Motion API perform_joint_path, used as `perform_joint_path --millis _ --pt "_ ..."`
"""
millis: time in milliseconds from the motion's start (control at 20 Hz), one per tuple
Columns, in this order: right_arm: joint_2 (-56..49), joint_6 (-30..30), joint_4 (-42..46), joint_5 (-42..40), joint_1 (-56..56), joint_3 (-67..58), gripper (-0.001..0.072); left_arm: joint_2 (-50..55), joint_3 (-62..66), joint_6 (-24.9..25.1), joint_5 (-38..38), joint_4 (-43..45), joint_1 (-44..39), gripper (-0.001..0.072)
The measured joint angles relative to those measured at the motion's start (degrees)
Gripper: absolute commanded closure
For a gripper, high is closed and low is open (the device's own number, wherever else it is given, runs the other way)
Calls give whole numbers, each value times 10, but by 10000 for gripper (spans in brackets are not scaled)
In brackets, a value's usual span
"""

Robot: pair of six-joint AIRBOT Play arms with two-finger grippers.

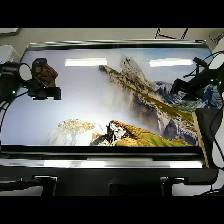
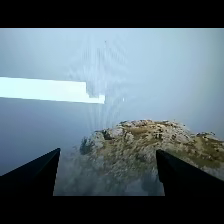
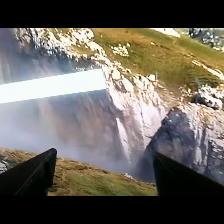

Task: Fold the clothes and pants, and hang the long-sleeved shirts on hangers.

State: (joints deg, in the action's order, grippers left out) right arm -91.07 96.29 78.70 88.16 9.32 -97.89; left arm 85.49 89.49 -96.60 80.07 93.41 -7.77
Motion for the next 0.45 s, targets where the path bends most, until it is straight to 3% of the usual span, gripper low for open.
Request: perform_joint_path --millis 450 --pt "-2 4 15 10 -13 5 41 10 -12 1 2 4 -6 -6"
